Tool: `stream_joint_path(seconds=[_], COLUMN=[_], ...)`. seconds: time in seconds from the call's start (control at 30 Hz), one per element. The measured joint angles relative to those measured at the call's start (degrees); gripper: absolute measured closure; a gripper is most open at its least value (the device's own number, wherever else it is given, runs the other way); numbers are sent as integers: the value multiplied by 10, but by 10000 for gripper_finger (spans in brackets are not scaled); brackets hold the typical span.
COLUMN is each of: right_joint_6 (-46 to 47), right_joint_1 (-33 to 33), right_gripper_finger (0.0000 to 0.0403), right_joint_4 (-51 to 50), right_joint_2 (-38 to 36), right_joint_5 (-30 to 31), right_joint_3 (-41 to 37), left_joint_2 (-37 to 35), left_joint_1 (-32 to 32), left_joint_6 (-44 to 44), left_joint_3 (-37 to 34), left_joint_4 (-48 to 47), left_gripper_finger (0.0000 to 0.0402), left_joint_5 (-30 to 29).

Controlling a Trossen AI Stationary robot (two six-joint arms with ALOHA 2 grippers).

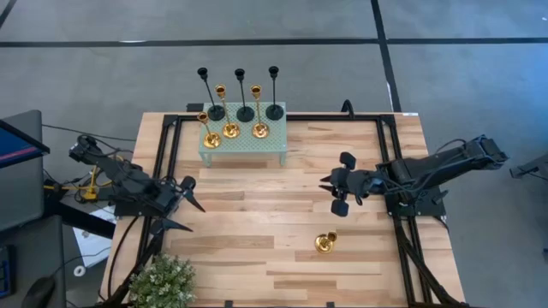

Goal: Pick & Place candle stick holders
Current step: Put the gold candle holder on the shelf

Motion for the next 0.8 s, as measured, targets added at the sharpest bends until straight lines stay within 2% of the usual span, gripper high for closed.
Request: stream_joint_path(seconds=[0.27,0.4,0.53,0.7,0.8], right_joint_6=[0,-9,23,-5,-14], right_joint_1=[-9,-16,-26,-16,-4], right_gripper_finger=[329,332,351,374,382], right_joint_4=[48,-13,-63,-63,-50], right_joint_2=[30,25,-8,-66,-116], right_joint_5=[0,0,1,0,-1], right_joint_3=[1,0,0,-3,-34], left_joint_2=[42,55,57,57,57], left_joint_1=[0,0,0,0,0], left_joint_6=[0,0,1,19,19], left_joint_3=[0,0,0,0,0], left_joint_4=[43,45,45,45,45], left_gripper_finger=[97,97,97,97,97], left_joint_5=[0,0,0,0,0])
